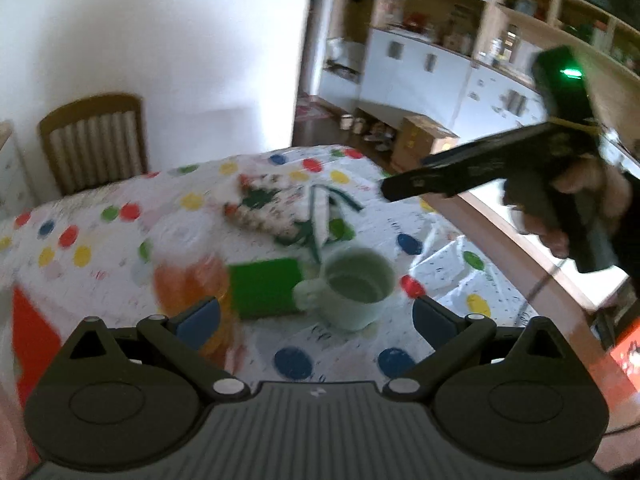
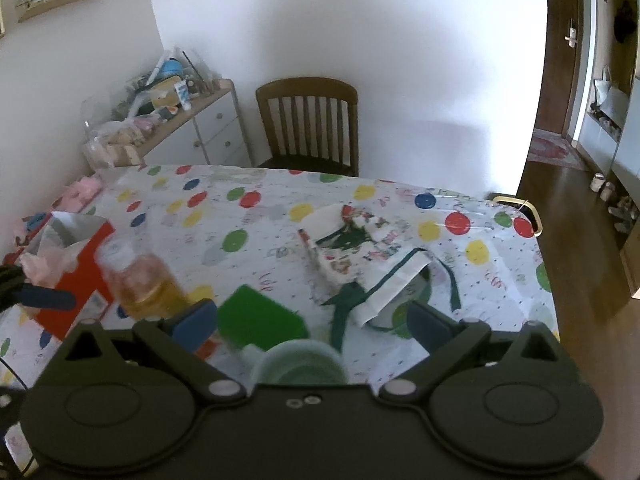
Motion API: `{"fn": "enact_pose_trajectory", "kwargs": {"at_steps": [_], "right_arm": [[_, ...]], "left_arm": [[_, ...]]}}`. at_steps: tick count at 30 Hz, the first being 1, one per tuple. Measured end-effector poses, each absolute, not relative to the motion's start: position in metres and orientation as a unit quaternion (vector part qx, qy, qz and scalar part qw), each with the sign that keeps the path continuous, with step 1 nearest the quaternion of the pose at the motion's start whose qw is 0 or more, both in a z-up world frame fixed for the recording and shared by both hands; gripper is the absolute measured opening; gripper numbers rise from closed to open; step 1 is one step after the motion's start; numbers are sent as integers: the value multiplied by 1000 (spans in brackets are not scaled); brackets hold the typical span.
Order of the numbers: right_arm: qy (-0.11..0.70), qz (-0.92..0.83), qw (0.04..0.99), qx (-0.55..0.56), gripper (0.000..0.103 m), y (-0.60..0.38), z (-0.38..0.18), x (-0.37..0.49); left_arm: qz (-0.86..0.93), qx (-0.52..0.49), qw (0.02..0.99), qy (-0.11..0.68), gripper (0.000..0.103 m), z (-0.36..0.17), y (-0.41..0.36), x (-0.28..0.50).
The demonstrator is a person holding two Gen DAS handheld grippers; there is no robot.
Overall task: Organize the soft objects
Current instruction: 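Move both open tools from the box back over the table items, then close the left tool on the green sponge while the right tool grasps the Christmas tote bag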
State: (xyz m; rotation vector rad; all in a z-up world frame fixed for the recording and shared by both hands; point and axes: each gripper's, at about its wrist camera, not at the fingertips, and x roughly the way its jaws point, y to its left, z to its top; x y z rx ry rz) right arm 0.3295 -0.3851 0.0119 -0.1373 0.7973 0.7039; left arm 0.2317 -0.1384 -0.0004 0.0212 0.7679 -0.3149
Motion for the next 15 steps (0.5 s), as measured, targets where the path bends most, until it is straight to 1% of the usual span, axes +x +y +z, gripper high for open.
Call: {"fn": "enact_pose_trajectory", "kwargs": {"at_steps": [6,10,13,15], "right_arm": [[390,342,853,-59,101,-391,1,361],[401,336,851,-49,101,-395,-9,381],[405,330,851,-44,101,-398,-15,391],[410,327,850,-41,101,-401,-19,397]], "left_arm": [[-240,124,882,385,103,25,-165,273],[-276,209,859,378,103,43,-176,312],[-329,227,819,412,103,44,-182,347],[-349,264,800,411,103,36,-189,360]]}}
